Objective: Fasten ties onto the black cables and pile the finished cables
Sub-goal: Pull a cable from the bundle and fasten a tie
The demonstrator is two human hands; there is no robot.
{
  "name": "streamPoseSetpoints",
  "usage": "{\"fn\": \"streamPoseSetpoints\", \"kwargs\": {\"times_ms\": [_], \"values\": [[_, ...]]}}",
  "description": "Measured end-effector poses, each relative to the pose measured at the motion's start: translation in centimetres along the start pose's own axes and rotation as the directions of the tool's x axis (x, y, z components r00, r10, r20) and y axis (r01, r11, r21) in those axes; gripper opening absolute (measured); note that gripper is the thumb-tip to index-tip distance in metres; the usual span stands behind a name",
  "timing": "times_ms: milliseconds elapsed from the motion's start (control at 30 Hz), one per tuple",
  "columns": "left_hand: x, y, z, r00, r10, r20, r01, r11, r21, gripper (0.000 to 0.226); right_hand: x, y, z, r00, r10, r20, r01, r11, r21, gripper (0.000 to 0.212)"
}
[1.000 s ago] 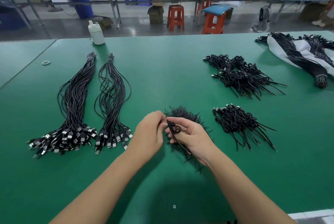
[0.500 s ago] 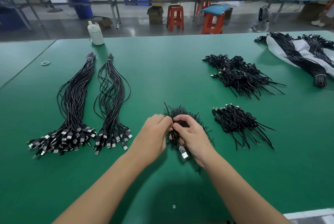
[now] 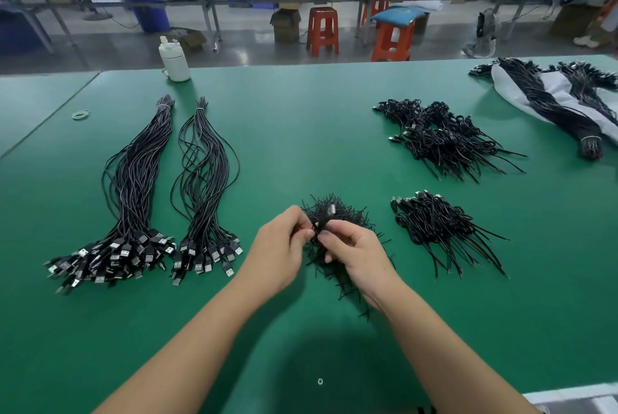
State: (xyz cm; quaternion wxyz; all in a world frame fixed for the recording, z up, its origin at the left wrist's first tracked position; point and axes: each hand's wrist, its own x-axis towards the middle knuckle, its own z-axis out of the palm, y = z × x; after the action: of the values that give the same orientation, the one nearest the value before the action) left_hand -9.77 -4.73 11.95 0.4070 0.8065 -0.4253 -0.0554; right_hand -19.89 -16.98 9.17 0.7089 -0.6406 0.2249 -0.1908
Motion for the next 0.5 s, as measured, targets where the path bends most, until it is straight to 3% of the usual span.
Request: {"fn": "streamPoseSetpoints", "kwargs": {"times_ms": [133, 233, 367, 500], "values": [[0.0, 0.2, 0.4, 0.998, 0.026, -0.06, -0.027, 0.999, -0.025, 0.016, 0.2, 0.1, 0.6, 1.0, 0.012, -0.023, -0.01, 0.997, 0.071, 0.013], [0.0, -0.1, 0.7, 0.98, 0.182, -0.076, -0.175, 0.98, 0.091, 0.016, 0.3, 0.2, 0.6, 0.999, 0.003, -0.036, -0.004, 1.0, -0.017, 0.021], [-0.2, -1.3, 1.0, 0.896, 0.441, -0.049, -0.396, 0.845, 0.36, 0.018, 0.2, -0.4, 0.2, 0.996, 0.087, 0.035, -0.089, 0.994, 0.059, 0.026], [-0.4, -2.1, 1.5, 0.817, 0.575, -0.045, -0.508, 0.754, 0.417, 0.028, 0.0, -0.8, -0.1, 0.977, 0.17, 0.126, -0.187, 0.973, 0.135, 0.03]]}}
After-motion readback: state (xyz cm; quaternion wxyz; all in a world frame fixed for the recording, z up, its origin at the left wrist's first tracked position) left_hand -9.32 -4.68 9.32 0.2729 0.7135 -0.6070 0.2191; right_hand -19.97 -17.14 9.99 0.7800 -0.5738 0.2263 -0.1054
